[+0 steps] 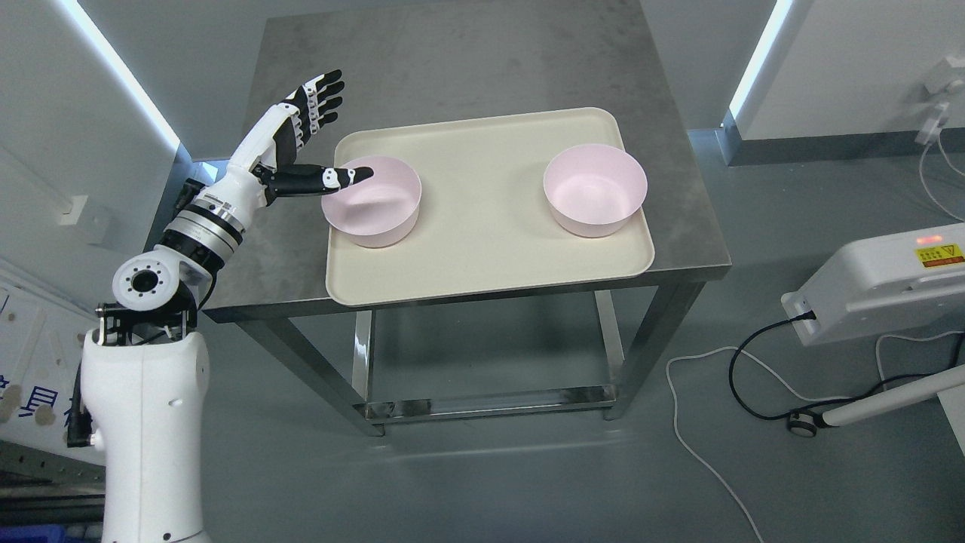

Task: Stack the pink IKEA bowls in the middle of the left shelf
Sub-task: 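Reach the left hand toward the pink bowl nearer the left arm, then hook the left hand fingers over the rim of the pink bowl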

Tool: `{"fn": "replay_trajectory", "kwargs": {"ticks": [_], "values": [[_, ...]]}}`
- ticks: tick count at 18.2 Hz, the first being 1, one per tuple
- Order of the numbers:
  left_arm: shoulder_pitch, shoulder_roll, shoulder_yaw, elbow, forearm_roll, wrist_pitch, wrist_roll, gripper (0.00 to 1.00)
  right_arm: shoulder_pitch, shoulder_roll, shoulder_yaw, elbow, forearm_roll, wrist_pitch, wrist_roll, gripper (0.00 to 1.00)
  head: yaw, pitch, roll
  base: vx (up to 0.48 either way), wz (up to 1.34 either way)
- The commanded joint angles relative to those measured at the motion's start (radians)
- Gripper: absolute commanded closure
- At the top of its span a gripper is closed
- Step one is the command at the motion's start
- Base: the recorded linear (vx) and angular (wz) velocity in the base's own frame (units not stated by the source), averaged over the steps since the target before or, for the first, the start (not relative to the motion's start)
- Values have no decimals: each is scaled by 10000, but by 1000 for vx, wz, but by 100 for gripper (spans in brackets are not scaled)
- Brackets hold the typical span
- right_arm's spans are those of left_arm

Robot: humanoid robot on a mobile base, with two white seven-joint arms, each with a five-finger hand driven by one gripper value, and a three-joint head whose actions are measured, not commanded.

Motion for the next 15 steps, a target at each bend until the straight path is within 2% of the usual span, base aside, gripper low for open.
{"fn": "replay_trajectory", "kwargs": {"ticks": [1, 6, 12, 13, 15], "values": [[-595, 658, -919, 1023, -782, 200, -709, 16, 14, -175, 0, 0, 0, -8, -7, 0, 0, 0, 0, 0, 0], [-611, 536, -1455, 1115, -1625, 184, -1127, 22, -1, -175, 0, 0, 0, -8, -7, 0, 0, 0, 0, 0, 0], [-1147, 505, -1595, 1683, -2684, -214, -1126, 36, 14, -175, 0, 0, 0, -8, -7, 0, 0, 0, 0, 0, 0], [-1178, 505, -1610, 1698, -2761, -215, -1142, 39, -1, -175, 0, 0, 0, -8, -7, 0, 0, 0, 0, 0, 0], [-1209, 520, -1610, 1698, -2961, -215, -1142, 53, -1, -175, 0, 0, 0, -8, -7, 0, 0, 0, 0, 0, 0]]}}
